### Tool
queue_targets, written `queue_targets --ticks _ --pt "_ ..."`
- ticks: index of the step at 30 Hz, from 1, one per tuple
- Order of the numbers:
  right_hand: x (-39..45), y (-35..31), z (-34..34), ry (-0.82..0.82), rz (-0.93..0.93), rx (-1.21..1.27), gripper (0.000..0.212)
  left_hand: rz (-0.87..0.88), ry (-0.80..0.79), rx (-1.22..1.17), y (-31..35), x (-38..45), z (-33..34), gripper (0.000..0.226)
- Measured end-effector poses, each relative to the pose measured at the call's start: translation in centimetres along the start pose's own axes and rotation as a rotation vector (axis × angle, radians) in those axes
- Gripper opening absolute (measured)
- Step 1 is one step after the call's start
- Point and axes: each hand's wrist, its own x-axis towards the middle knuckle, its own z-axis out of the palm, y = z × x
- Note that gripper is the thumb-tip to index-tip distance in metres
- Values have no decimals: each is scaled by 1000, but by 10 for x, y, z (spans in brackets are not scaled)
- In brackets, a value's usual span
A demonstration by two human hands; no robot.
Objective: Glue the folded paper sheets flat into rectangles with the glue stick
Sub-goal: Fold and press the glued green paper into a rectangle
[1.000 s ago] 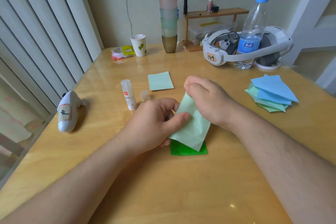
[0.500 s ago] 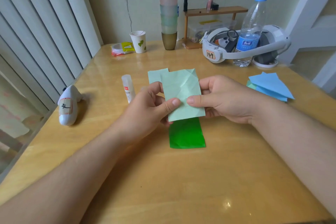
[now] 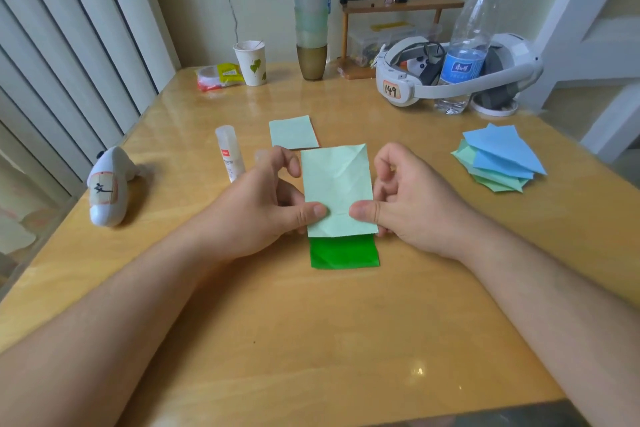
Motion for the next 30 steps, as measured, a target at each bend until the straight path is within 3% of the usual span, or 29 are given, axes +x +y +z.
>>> queue_targets --ticks 6,10,15,20,30 --pt "1 5 1 0 -103 51 35 45 23 -45 -10 0 -2 55" --pt "1 4 1 -46 -66 195 34 115 -8 -28 -9 1 0 35" --pt "-2 5 -2 -119 15 128 37 96 -26 48 -7 -1 0 14" --pt "-3 3 -9 -187 40 93 43 25 -87 52 -4 -4 -1 33" --pt "-6 0 -10 -239 -33 98 63 9 -177 67 1 -5 -2 37"
